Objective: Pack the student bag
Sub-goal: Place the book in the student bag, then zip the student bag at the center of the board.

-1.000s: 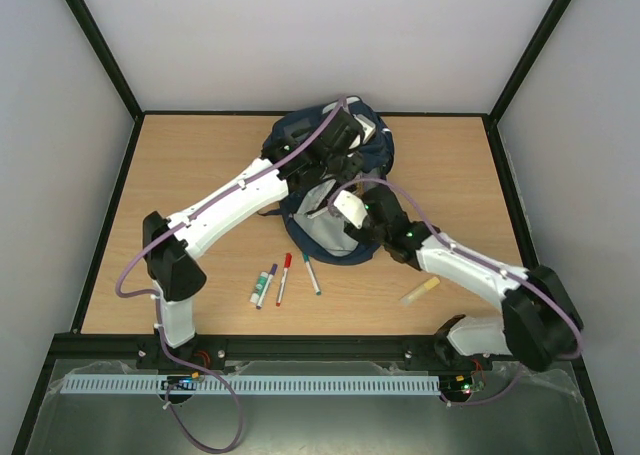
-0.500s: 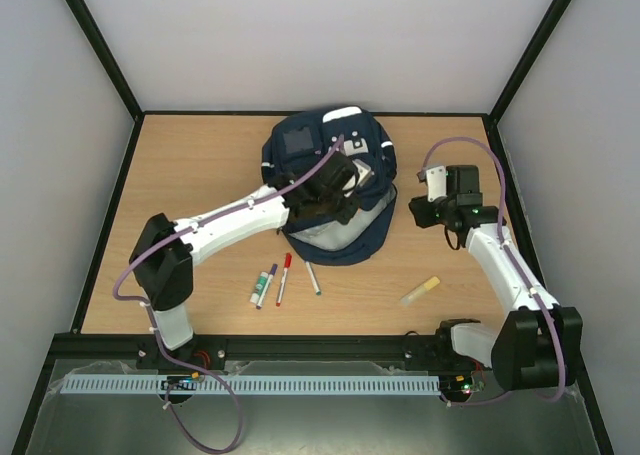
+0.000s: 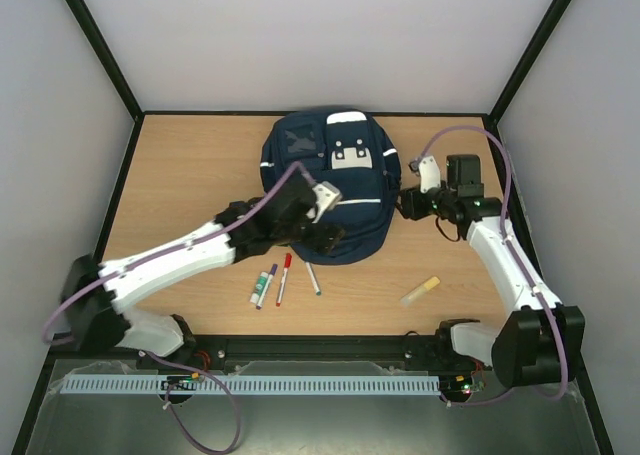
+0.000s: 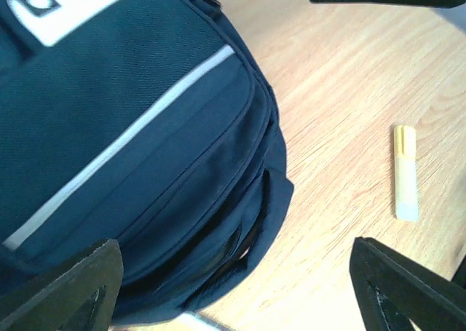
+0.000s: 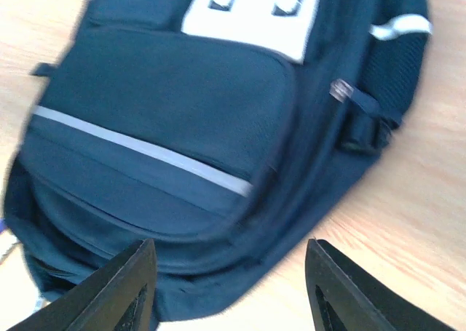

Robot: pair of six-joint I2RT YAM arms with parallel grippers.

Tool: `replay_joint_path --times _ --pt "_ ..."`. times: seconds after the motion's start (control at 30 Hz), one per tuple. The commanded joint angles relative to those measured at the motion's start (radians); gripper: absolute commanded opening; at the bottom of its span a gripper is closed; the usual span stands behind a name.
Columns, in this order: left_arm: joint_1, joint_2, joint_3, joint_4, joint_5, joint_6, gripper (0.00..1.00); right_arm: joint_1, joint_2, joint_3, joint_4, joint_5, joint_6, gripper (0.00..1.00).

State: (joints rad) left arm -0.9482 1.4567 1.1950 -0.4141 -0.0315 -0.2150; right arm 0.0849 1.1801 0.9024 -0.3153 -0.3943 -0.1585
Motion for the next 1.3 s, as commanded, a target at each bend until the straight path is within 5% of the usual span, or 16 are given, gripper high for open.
replay_joint_path --times 0.0,0.2,0.37,0.53,0.77,1.27 --pt "0.048 -0.158 -0.175 0.032 -0.083 -0.074 0.89 0.097 0.072 0.092 -0.039 -0.113 -0.048 0.56" --pt "0.130 -0.235 -0.316 0.002 -0.103 -0.191 0.89 0.298 0.168 0.085 -0.025 -0.135 -0.082 0.57" --pt "0.200 -0.252 -0.425 0.065 -0.023 -0.209 0.84 0.348 0.283 0.081 0.005 -0.158 -0.094 0.58" --pt "0.243 -0.250 -0.467 0.149 -0.010 -0.262 0.82 0.334 0.482 0.145 -0.008 0.034 -0.007 0.54" --pt "0.247 -0.189 -0.486 0.220 0.015 -0.266 0.81 0.145 0.682 0.185 -0.016 0.134 0.045 0.50" --pt "0.233 0.019 -0.484 0.486 0.206 -0.097 0.66 0.111 0.638 0.174 -0.039 0.078 0.047 0.51"
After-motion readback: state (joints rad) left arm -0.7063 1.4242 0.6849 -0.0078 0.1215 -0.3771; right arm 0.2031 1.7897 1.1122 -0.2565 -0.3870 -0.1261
